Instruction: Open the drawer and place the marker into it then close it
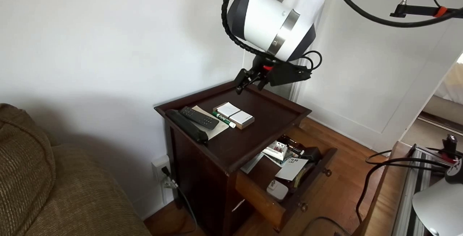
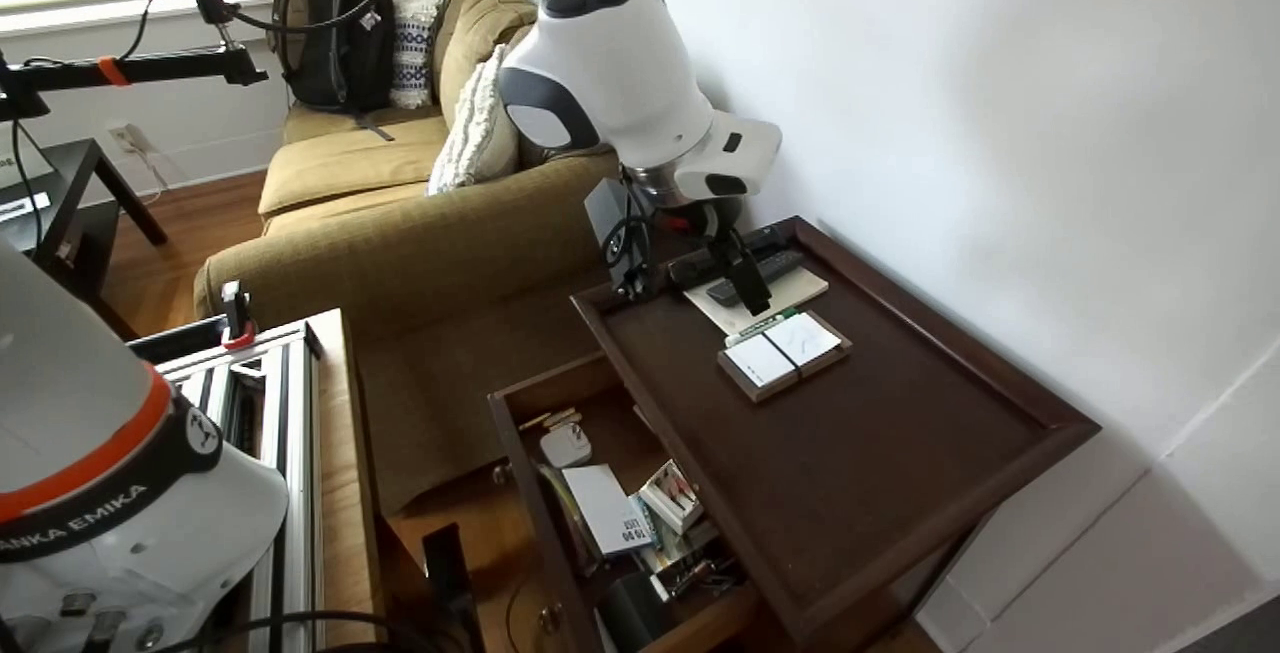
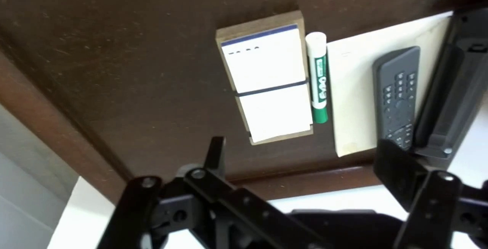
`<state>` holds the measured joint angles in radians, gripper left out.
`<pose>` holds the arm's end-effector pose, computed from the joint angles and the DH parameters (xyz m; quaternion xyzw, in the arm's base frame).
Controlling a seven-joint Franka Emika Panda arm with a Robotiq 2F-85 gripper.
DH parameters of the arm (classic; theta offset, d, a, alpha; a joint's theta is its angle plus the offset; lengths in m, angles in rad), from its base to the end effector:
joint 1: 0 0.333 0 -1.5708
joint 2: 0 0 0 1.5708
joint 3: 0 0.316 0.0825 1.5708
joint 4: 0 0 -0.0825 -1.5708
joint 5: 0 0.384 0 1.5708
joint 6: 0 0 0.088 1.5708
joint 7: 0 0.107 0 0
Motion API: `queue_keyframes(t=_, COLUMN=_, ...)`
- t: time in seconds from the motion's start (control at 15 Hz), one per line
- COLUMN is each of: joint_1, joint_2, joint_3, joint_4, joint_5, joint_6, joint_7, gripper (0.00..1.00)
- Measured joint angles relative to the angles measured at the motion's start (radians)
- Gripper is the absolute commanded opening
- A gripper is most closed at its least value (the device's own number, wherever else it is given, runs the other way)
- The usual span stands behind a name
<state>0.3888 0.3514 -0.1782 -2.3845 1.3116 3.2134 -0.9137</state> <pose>0.4867 0.0068 0.2067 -0.9711 0.0866 -0.2223 0.0042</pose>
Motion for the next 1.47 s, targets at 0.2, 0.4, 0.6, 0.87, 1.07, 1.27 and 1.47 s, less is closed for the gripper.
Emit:
queue_keyframes(t=0.2, joint_1=-0.041, joint_2=0.017, joint_3=0.002, joint_4=0.044, joint_5=0.0, joint_6=-0.129, joint_7=-0.009, gripper=1.0)
queue_keyframes(t=0.4, joint_1=-0.057, joint_2=0.064, joint_3=-0.007, joint_4=0.057, joint_5=-0.007, joint_6=-0.211, joint_7=-0.003, gripper=1.0)
queue_keyframes(t=0.6, joint_1=-0.062, joint_2=0.119, joint_3=-0.01, joint_4=0.081, joint_5=-0.017, joint_6=-0.249, joint_7=0.0, gripper=1.0)
queue_keyframes(t=0.87, joint_1=-0.058, joint_2=0.153, joint_3=-0.008, joint_4=0.138, joint_5=-0.036, joint_6=-0.251, joint_7=-0.001, gripper=0.86)
queue_keyframes(t=1.07, joint_1=-0.058, joint_2=0.171, joint_3=-0.005, joint_4=0.176, joint_5=-0.043, joint_6=-0.267, joint_7=-0.004, gripper=0.95)
queue_keyframes(t=1.27, joint_1=-0.058, joint_2=0.202, joint_3=-0.001, joint_4=0.211, joint_5=-0.045, joint_6=-0.299, joint_7=-0.005, gripper=1.0)
queue_keyframes(t=1.47, joint_1=-0.058, joint_2=0.235, joint_3=0.0, joint_4=0.235, joint_5=-0.059, joint_6=-0.326, joint_7=-0.005, gripper=1.0)
